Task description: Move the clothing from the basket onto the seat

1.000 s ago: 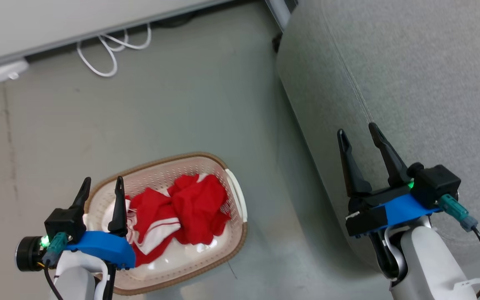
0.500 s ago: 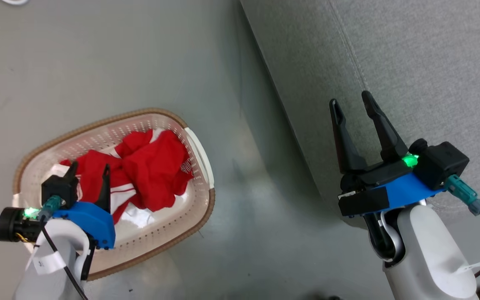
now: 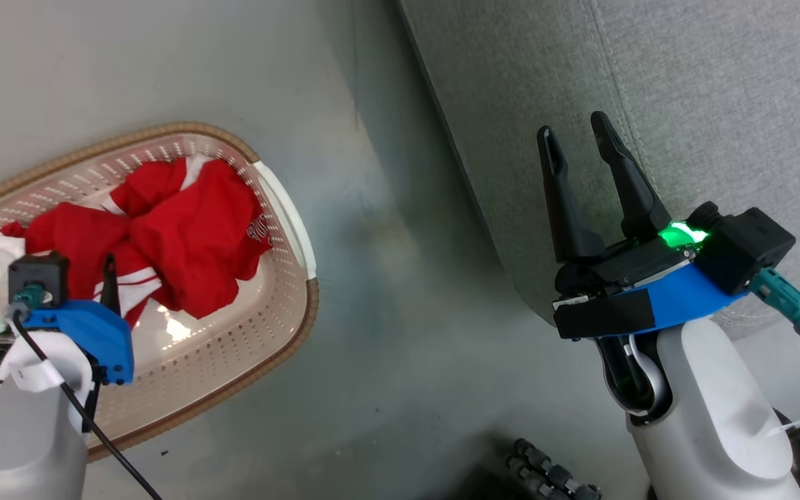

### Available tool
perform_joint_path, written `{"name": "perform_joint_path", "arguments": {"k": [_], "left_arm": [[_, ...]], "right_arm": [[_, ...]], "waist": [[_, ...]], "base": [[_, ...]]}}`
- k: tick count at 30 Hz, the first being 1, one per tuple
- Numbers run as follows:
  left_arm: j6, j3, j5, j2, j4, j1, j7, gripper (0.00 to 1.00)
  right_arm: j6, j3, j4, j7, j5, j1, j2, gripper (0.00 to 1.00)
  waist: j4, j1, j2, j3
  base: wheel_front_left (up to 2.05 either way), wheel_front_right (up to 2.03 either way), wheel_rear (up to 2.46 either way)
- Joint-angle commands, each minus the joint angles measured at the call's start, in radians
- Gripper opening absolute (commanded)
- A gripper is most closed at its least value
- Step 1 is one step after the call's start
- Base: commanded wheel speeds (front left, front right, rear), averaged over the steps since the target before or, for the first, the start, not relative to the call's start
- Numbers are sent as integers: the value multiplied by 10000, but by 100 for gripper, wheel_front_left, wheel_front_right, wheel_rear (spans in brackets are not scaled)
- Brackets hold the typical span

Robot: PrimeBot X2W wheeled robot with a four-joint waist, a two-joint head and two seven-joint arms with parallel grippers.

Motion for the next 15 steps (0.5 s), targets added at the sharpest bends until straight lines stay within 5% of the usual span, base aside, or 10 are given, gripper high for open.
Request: {"name": "perform_joint_path", "arguments": {"k": [1, 14, 15], "left_arm": [[72, 50, -22, 118, 55, -290, 72, 100], [529, 64, -121, 450, 523, -877, 637, 100], [552, 43, -119, 444, 550, -895, 671, 70]], "right_arm": [[1, 20, -61, -34, 118, -174, -10, 100], [1, 219, -171, -34, 354, -367, -10, 100], [1, 221, -160, -34, 363, -378, -10, 100]], "waist": [[-194, -1, 0, 363], [-347, -1, 0, 998], [-341, -1, 0, 998]], "base": [[0, 0, 0], [0, 0, 0], [0, 0, 0]]}}
